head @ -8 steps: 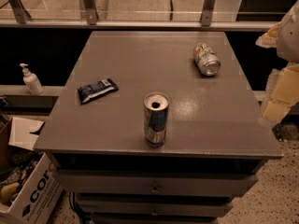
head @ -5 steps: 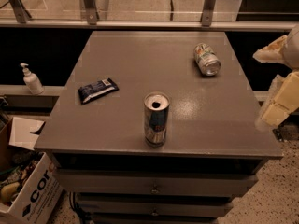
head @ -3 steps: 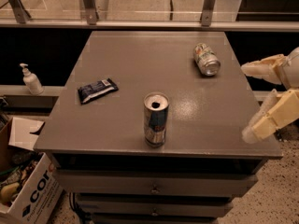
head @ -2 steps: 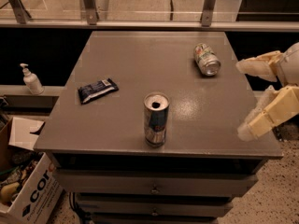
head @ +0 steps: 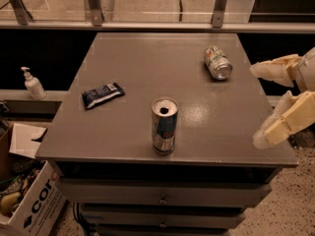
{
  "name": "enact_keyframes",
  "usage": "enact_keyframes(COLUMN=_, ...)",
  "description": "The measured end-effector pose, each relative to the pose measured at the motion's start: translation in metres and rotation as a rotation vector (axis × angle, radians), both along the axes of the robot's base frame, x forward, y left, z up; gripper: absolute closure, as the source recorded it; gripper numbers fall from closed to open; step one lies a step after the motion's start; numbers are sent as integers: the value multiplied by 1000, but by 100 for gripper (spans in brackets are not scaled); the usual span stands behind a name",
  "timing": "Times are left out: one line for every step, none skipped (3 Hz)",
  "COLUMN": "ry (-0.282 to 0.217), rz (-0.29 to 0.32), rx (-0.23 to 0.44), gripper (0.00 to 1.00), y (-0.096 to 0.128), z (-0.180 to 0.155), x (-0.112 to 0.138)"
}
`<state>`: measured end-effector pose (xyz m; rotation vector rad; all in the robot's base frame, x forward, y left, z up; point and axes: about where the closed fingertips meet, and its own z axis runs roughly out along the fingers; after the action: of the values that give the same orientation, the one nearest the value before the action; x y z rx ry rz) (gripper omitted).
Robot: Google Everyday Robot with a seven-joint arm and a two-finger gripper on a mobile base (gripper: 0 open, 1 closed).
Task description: Move redbull can near 7up can
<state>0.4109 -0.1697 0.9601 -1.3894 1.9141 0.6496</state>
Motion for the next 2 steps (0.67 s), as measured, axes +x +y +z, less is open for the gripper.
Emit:
enact_keyframes(ry=-27, rz=-2, rx=92, gripper=0, y=20, z=-6, x=-1)
enact_keyframes(ry=-71, rz=-26, rx=181, gripper=0, y=52, z=-23, x=5)
